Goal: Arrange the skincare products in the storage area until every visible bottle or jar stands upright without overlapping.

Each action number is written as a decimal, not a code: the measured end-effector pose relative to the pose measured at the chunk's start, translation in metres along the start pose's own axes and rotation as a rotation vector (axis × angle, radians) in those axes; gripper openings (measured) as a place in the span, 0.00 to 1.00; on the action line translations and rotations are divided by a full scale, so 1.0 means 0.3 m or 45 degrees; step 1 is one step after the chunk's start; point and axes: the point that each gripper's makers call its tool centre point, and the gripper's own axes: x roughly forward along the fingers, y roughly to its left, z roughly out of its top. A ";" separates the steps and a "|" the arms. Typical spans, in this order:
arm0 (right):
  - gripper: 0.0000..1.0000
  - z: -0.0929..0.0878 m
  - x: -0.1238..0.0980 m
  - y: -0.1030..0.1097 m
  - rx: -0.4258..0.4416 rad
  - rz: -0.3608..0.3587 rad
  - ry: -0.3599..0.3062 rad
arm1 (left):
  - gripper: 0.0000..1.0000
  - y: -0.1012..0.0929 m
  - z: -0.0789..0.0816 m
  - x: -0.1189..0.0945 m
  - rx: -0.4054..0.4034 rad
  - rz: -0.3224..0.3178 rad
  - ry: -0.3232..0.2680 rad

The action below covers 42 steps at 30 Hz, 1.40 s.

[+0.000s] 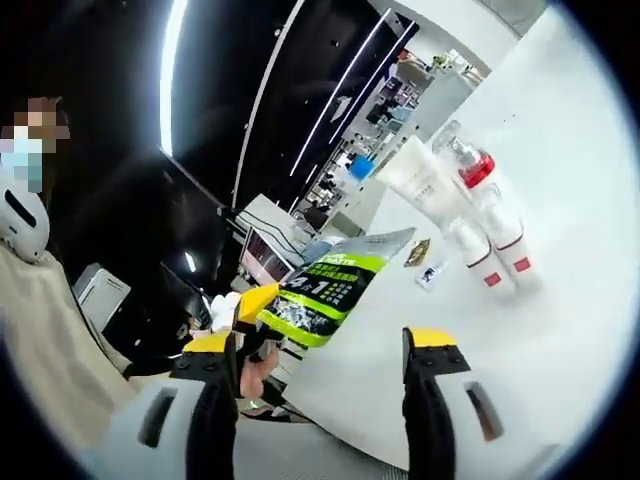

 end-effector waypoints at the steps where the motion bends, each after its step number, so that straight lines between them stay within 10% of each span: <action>1: 0.72 0.000 -0.004 -0.006 -0.008 -0.009 0.001 | 0.00 0.006 0.001 0.002 -0.006 0.002 -0.001; 42: 0.93 0.077 -0.134 -0.128 -0.092 -0.228 -0.085 | 0.00 0.340 -0.119 0.027 -0.173 0.268 0.141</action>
